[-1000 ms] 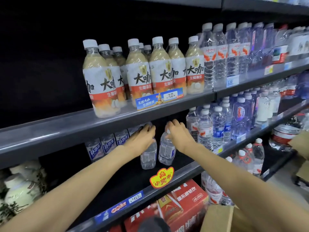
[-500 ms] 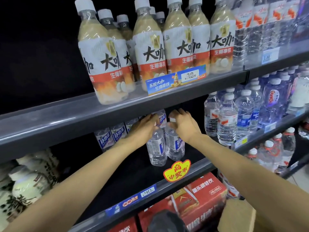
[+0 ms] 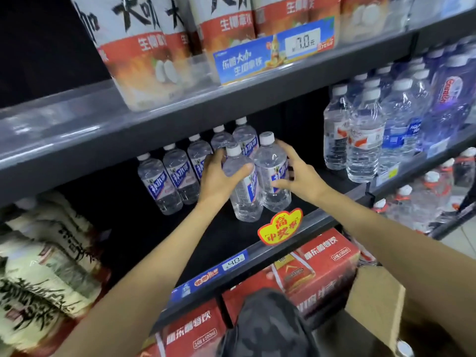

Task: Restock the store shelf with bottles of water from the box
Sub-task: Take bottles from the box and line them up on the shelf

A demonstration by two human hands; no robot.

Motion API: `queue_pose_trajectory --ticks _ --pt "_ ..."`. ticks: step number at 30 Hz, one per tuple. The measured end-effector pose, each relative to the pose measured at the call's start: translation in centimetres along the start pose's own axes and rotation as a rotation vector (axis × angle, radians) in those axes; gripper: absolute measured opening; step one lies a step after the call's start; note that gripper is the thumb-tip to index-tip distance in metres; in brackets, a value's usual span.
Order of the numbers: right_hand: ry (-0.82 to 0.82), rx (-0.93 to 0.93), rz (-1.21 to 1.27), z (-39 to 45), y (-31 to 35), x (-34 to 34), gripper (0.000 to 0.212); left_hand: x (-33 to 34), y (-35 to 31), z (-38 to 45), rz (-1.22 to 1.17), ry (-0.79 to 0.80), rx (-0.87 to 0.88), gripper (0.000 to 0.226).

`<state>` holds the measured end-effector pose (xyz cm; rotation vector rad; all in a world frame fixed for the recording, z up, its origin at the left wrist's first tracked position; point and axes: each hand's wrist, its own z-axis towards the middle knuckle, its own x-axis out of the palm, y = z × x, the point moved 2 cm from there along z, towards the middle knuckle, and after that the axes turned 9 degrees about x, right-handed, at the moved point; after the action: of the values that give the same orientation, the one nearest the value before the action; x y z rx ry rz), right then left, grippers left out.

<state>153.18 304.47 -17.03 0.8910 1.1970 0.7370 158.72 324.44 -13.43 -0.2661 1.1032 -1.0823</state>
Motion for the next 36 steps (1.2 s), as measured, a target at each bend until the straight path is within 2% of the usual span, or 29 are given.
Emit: queue_pose_trajectory --ticks 5,11,17,21,32,36 --pt "0.0 -0.003 -0.069 0.8 0.7 0.5 0.099 -2.2 1.0 0.6 -0.05 0.129 0.058 0.06" --pt "-0.078 -0.067 -0.228 1.2 2.8 3.2 0.091 -4.6 2.6 -0.4 -0.034 0.13 0.055 0.048" --pt "-0.06 -0.056 -0.265 1.9 5.1 6.8 0.091 -7.3 4.8 -1.5 -0.002 0.128 0.032 0.051" --pt "-0.074 -0.048 -0.284 2.4 6.4 9.3 0.092 -8.9 6.1 -2.2 -0.099 0.131 -0.029 0.06" --pt "-0.002 -0.074 -0.254 3.5 8.6 14.1 0.083 -12.9 9.0 -1.9 0.113 -0.025 -0.043 0.06" --pt "0.003 -0.075 -0.253 4.0 8.9 15.4 0.079 -13.6 9.8 -1.7 0.124 -0.061 -0.039 0.059"
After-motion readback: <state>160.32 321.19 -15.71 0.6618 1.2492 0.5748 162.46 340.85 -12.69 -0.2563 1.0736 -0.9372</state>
